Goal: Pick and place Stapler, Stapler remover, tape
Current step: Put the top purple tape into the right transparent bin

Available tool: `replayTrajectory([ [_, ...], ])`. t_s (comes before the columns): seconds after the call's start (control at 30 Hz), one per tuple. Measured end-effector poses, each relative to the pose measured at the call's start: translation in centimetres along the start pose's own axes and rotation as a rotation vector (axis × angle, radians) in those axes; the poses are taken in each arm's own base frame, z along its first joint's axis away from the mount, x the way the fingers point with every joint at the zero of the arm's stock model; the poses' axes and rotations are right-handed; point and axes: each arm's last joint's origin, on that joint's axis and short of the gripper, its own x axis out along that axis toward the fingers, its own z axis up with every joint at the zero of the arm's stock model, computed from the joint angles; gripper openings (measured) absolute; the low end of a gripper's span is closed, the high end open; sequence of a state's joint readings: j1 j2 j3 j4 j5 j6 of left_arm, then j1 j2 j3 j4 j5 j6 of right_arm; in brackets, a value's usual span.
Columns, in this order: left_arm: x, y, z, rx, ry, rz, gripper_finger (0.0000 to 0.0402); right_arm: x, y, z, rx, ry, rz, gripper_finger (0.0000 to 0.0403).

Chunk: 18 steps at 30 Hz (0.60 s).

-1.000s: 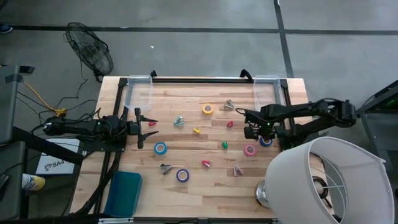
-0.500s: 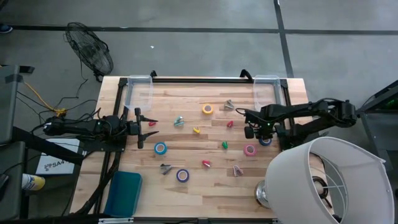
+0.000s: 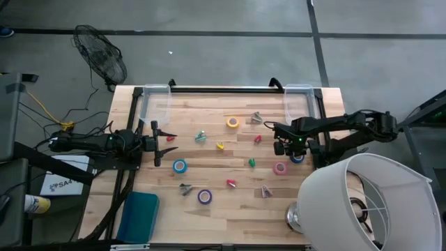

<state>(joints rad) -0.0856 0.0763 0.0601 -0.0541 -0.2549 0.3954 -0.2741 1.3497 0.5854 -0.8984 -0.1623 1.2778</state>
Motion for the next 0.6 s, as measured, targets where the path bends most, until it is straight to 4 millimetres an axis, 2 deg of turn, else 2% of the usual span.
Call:
replayTrajectory([
  [0.17,0.0,0.0,0.0,0.000,0.000,0.000,0.0221,0.5,0.4,0.2,-0.022,0.009,-0.001,0.0096],
  [0.4,0.0,0.0,0.0,0.000,0.000,0.000,0.0221,0.2,0.6,0.1,-0.054,0.037,0.047,0.0032],
  [0.6,0.0,0.0,0.0,0.000,0.000,0.000,0.0221,-1.0,1.6,0.5,-0.092,0.025,0.100,0.0032],
])
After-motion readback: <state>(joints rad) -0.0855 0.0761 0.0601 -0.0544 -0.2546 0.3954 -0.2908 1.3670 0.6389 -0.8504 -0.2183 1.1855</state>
